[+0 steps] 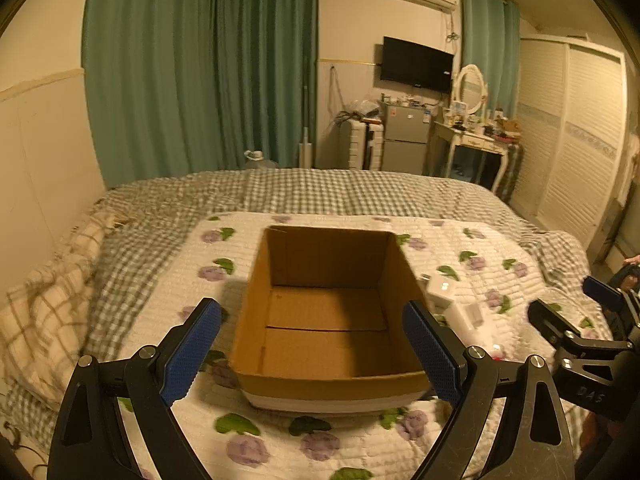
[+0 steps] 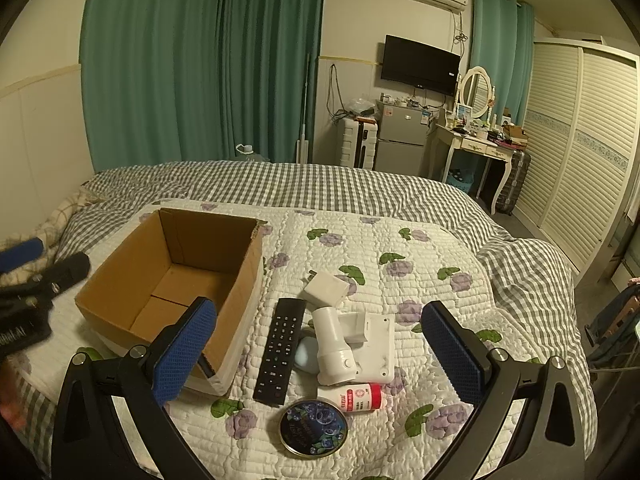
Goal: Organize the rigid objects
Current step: 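Move the right tool toward the round blueberry-print tin, then grasp the blueberry-print tin with the right tool and lift it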
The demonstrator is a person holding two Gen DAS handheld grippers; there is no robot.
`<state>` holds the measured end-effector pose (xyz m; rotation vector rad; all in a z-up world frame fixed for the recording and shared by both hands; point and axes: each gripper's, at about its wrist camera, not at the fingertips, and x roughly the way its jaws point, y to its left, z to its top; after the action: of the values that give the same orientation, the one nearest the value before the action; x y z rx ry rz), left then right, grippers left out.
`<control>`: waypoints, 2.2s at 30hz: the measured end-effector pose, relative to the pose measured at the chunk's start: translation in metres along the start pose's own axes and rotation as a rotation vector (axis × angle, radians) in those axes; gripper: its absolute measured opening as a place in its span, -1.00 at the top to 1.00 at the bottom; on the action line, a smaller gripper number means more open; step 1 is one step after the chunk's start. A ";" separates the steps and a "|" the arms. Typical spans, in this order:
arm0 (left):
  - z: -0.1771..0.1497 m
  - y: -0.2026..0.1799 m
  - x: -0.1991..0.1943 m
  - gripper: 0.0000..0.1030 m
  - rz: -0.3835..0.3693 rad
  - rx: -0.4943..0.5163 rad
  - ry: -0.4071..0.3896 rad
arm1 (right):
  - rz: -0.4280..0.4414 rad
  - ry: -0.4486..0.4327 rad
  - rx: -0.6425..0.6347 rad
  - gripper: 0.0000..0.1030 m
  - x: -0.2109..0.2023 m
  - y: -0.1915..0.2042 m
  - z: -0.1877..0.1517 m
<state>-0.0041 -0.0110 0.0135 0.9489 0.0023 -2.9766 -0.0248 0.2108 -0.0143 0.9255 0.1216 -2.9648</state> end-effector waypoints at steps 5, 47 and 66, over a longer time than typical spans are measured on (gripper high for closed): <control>0.007 0.013 0.009 -0.84 -0.008 -0.011 0.041 | 0.000 0.021 0.022 -1.00 0.010 -0.010 -0.003; -0.016 0.053 0.108 0.85 -0.008 0.094 0.458 | 0.001 0.207 0.054 -1.00 0.087 -0.047 -0.046; -0.018 0.051 0.106 0.85 -0.010 0.108 0.446 | 0.008 0.427 0.047 -1.00 0.118 -0.004 -0.123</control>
<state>-0.0791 -0.0632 -0.0625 1.6053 -0.1482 -2.7254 -0.0522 0.2240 -0.1816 1.5451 0.0569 -2.7234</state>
